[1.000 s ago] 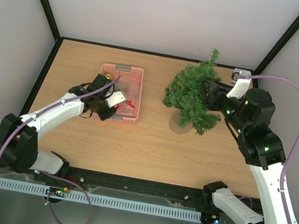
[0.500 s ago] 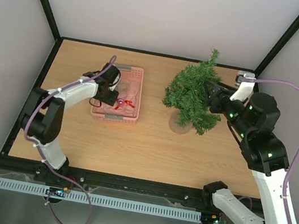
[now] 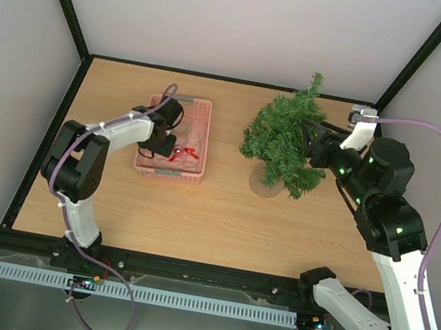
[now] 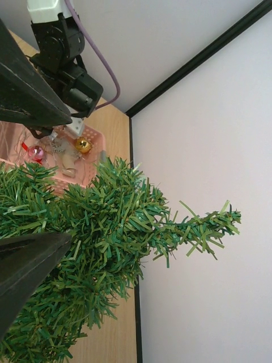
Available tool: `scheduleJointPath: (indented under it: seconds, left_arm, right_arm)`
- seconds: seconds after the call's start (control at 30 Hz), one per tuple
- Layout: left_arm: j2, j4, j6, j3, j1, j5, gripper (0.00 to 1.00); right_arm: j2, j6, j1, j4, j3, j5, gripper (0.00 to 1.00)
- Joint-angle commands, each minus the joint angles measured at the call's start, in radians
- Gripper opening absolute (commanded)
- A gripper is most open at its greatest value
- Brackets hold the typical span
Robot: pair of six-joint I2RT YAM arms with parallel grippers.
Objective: Decorate the small christmas tree
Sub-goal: Pick up the decoration item from the storage box.
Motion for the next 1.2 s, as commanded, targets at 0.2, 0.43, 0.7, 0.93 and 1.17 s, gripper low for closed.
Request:
scheduleJointPath:
  seconds: [0.2, 0.43, 0.7, 0.93, 1.17]
  left_arm:
    - [-0.024, -0.155, -0.069, 0.001, -0.068, -0.001, 0.57]
    - [0.025, -0.142, -0.073, -0.019, -0.065, -0.031, 0.57]
    - [0.085, -0.079, -0.082, -0.018, -0.065, 0.023, 0.53]
    - [0.087, -0.066, -0.082, -0.016, -0.066, 0.055, 0.20]
    - [0.011, -0.068, -0.070, 0.006, -0.071, 0.062, 0.02]
  right_arm:
    - [-0.016, -0.006, 0.002, 0.000, -0.006, 0.000, 0.50]
    - [-0.024, -0.008, 0.002, 0.001, -0.009, 0.002, 0.50]
    - [-0.028, -0.016, 0.002, -0.002, -0.013, 0.008, 0.51]
    - [-0.027, -0.019, 0.002, 0.001, -0.013, 0.010, 0.51]
    - [-0.029, -0.013, 0.002, 0.001, -0.016, 0.007, 0.51]
